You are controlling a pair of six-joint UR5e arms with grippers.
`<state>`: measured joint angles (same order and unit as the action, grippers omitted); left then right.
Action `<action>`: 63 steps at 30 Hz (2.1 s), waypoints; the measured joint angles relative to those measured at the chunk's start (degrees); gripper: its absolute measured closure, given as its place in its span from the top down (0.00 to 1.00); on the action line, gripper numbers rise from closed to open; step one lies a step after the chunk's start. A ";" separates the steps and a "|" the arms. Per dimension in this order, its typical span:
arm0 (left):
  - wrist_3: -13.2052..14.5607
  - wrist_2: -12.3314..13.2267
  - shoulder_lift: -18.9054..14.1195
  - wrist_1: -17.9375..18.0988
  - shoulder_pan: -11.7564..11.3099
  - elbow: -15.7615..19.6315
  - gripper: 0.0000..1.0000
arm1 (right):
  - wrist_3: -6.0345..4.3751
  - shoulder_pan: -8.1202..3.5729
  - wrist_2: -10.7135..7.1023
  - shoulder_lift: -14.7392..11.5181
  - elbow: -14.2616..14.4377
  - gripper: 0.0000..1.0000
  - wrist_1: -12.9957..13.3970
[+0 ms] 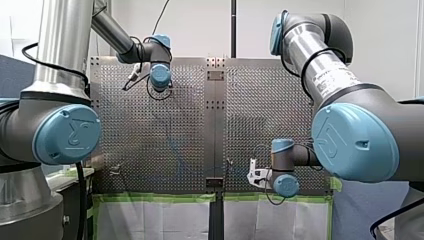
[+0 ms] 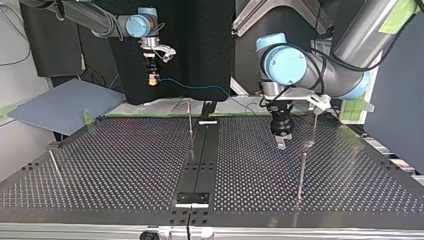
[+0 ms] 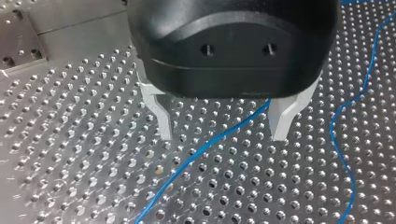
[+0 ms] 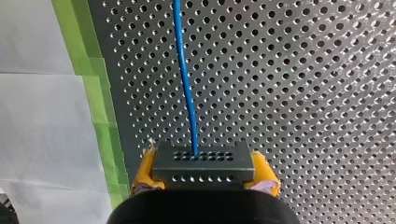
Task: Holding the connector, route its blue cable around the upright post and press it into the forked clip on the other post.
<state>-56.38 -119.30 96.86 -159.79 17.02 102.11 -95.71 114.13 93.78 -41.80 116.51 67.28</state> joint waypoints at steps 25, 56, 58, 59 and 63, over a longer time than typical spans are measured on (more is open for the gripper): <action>1.35 0.48 0.36 0.02 -1.16 -4.31 0.99 | -0.01 0.06 0.00 0.03 0.00 0.02 0.40; 1.69 1.68 3.84 -1.43 -2.68 -5.89 0.99 | -0.01 0.09 0.00 0.06 0.00 0.02 0.50; 1.80 1.62 4.60 -1.66 -2.47 -5.86 0.99 | -0.01 0.09 0.00 0.06 0.00 0.02 0.47; 1.85 1.59 4.87 -1.71 -2.36 -5.82 0.99 | 0.01 0.09 0.00 0.06 0.00 0.02 0.45; 1.95 1.19 5.47 -1.76 -2.03 -5.33 0.99 | 0.05 0.09 0.00 0.07 0.00 0.02 0.38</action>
<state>-54.43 -118.11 102.33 -161.55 14.99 96.78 -95.66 114.22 93.78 -41.73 116.51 67.66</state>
